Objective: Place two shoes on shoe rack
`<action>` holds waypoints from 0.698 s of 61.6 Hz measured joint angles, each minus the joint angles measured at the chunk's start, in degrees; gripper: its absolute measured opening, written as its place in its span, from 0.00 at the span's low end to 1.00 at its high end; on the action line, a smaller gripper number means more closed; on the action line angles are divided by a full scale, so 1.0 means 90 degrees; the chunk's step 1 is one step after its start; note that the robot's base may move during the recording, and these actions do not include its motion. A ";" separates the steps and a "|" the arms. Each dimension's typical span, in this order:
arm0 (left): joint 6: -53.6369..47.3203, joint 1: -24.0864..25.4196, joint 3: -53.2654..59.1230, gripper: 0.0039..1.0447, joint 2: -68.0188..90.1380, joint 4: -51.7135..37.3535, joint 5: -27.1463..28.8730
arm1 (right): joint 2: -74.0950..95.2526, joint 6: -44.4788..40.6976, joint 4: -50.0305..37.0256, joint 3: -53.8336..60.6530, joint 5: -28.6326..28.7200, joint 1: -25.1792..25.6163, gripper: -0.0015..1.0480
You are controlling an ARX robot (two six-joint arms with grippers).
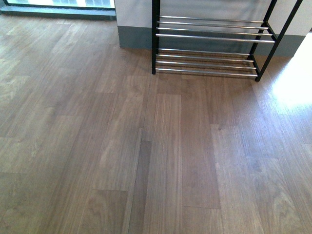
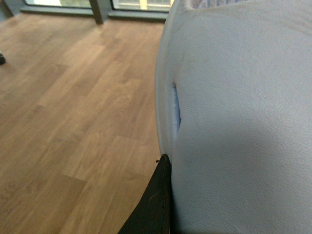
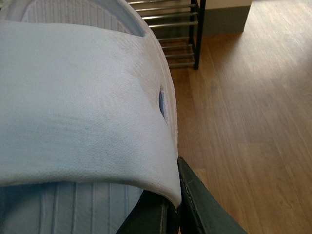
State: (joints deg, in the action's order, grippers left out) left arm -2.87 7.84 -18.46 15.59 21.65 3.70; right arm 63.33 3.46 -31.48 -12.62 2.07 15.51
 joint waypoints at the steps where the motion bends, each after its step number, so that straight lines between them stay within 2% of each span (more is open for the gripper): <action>1: -0.0017 0.0044 0.0029 0.02 0.0002 0.0000 -0.0063 | -0.0002 0.0000 0.0000 0.0000 0.0000 0.0000 0.02; 18: -0.0461 0.0906 0.0597 0.02 -0.0068 -0.0228 -0.0748 | -0.0002 0.0000 0.0000 0.0000 -0.0010 0.0000 0.02; 43: -0.0583 0.0976 0.0670 0.02 -0.0075 -0.0240 -0.0767 | 0.0000 0.0000 0.0000 0.0000 -0.0017 0.0000 0.02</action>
State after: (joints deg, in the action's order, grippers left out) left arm -8.12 16.62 -12.43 14.92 19.49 -3.20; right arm 63.33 3.46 -31.48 -12.62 1.91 15.51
